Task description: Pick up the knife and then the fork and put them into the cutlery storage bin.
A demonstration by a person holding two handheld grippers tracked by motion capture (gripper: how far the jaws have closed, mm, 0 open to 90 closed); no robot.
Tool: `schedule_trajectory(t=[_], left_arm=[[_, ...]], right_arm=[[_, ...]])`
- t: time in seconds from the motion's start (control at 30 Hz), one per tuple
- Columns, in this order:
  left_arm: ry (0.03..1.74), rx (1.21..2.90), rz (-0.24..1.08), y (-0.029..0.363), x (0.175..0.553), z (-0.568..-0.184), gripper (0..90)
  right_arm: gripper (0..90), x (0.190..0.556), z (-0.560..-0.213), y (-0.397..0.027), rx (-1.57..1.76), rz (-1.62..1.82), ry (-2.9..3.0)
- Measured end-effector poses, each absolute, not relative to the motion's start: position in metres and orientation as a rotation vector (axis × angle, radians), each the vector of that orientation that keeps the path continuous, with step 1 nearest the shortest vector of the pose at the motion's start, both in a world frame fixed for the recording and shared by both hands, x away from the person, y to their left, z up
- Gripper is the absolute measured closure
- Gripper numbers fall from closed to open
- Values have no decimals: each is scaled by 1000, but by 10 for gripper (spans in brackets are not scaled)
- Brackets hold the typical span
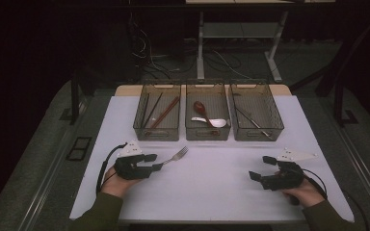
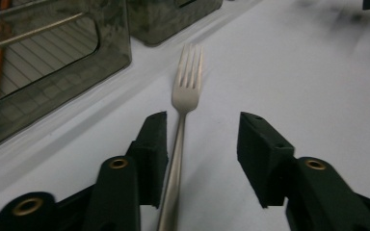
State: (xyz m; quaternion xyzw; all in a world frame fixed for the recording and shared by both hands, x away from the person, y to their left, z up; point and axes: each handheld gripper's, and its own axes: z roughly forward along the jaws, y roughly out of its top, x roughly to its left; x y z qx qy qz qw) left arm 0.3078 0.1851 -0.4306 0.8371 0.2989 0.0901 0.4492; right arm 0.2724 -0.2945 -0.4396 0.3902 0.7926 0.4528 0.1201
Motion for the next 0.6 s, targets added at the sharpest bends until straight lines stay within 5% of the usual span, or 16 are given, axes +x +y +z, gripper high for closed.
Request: schedule_trajectory(t=[0.23,0.6], left_arm=[[731,2110,182,181,324,-437,684],[693,2176,141,164,336,-447,736]], right_arm=[[142,274,-441,-295,1150,1324,2318],[142,273,-442,-295,1150,1320,2325]])
